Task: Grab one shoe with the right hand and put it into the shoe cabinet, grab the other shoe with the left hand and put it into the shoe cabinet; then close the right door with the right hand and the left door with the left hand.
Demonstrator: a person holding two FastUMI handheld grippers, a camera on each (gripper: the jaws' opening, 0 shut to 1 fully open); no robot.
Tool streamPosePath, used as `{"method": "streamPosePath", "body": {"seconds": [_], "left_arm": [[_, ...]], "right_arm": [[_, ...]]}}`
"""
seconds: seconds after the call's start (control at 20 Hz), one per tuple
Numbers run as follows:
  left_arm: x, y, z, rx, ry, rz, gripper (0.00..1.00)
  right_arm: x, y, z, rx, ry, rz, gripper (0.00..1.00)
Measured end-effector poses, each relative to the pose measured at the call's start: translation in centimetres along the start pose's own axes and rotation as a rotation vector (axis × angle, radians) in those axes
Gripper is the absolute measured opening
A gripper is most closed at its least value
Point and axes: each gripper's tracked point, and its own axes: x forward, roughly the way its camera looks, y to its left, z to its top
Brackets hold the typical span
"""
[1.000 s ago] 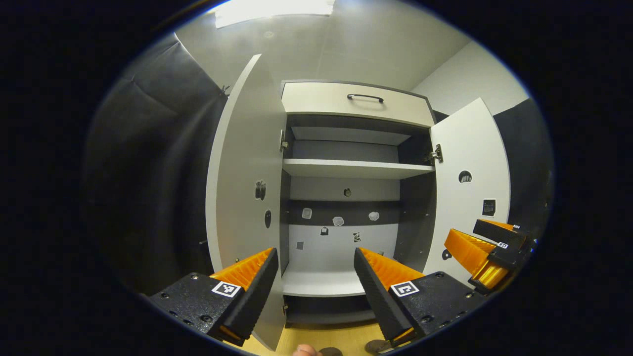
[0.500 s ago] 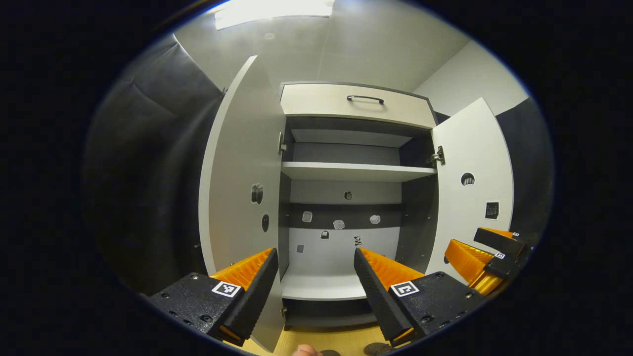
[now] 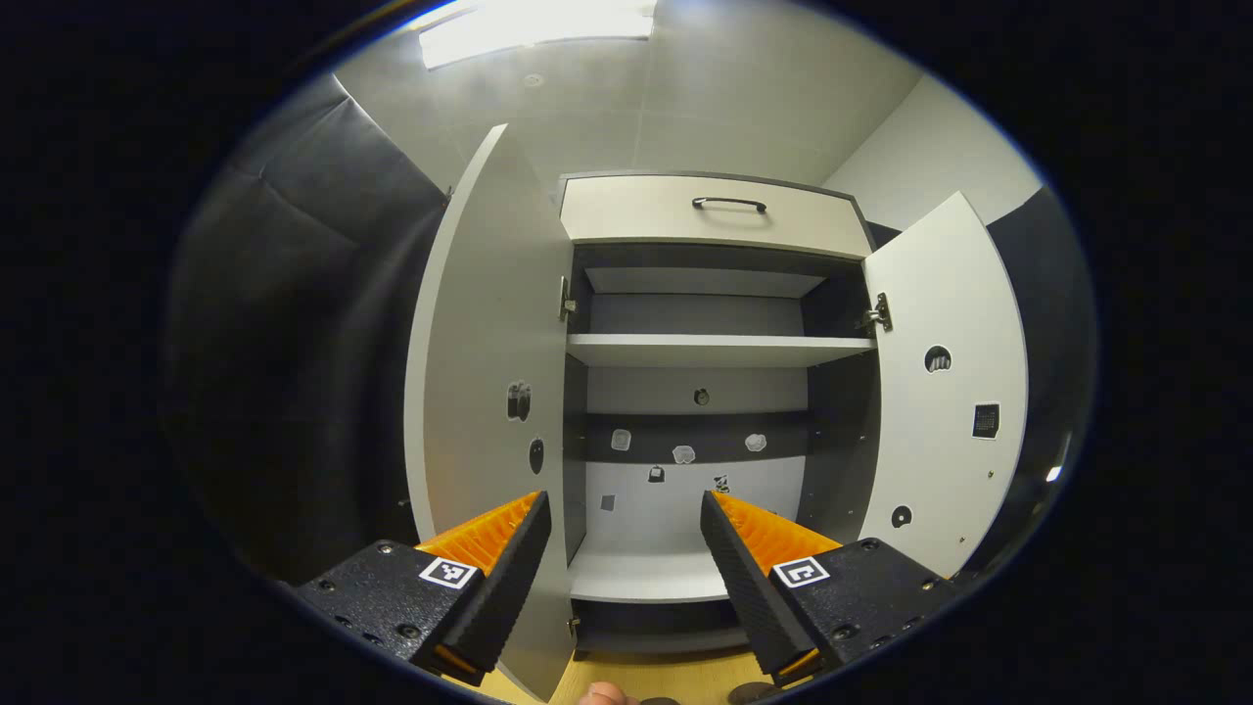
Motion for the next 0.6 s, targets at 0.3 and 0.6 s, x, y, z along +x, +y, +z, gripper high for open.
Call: {"method": "streamPosePath", "body": {"seconds": [0.3, 0.6], "left_arm": [[-0.2, 2.6, 0.5, 0.028, -0.005, 0.072, 0.94], [-0.1, 4.2, 0.2, 0.05, 0.011, 0.117, 0.94]], "right_arm": [[-0.4, 1.3, -14.6, 0.028, 0.292, 0.079, 0.99], [-3.1, 2.2, -25.7, 0.067, 0.55, 0.13, 0.98]]}}
